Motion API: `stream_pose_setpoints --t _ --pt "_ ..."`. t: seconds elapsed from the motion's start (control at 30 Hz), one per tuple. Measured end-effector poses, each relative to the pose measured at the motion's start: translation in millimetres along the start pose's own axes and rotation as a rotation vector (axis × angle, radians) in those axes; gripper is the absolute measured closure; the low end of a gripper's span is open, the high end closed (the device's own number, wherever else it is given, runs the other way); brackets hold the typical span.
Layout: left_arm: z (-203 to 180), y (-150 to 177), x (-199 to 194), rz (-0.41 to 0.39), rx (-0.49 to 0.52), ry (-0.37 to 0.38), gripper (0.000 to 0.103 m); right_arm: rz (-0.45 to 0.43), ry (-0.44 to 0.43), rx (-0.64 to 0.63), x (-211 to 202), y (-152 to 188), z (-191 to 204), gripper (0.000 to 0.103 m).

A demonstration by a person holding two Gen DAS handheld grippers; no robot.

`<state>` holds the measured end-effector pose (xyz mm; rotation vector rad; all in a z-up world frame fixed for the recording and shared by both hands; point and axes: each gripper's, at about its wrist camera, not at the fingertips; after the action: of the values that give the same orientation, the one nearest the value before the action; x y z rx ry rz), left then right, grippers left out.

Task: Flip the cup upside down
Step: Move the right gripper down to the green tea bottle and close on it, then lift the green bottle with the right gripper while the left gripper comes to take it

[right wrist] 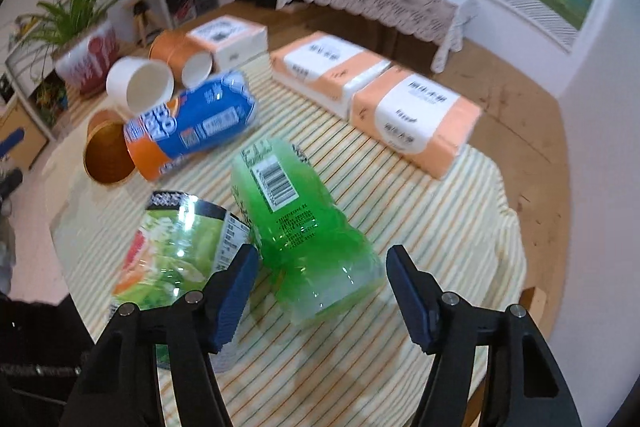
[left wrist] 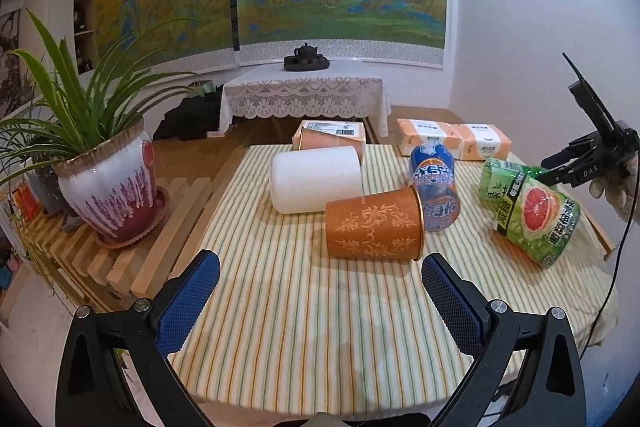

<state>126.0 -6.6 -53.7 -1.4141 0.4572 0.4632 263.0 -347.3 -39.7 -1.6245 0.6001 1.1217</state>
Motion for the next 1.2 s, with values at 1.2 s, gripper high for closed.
stream_pose_setpoints --t 1.2 --pt "9.7 3.7 33.4 0.065 -0.031 -0.022 0.001 0.100 -0.079 -0.120 38.4 -42.1 -7.5 0.046"
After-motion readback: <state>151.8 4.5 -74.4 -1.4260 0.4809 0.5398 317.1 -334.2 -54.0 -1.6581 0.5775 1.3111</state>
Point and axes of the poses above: each gripper's, at about its wrist camera, not at the fingertips, and x roughly the way its jaws point, z to its left, y to its underside, and after that the axes turned 6 degrees about x, right-handed
